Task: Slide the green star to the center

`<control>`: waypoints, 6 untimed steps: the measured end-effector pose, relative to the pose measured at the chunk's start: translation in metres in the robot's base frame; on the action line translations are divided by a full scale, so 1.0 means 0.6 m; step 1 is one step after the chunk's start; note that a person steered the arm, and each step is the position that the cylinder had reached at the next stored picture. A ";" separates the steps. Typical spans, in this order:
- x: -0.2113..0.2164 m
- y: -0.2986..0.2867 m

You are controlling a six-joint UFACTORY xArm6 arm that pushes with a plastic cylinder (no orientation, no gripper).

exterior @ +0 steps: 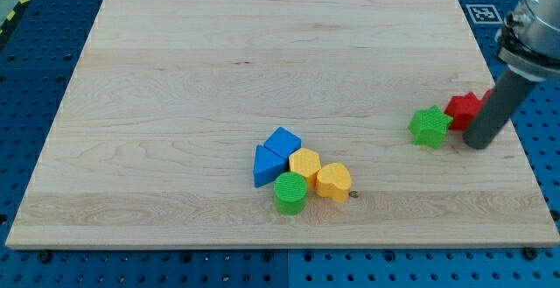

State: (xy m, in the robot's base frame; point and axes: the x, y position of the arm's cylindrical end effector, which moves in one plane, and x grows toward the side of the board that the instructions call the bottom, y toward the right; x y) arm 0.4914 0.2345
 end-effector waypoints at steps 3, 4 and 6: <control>-0.008 -0.117; 0.034 -0.113; 0.030 -0.151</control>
State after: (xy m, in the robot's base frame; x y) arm 0.5092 0.1438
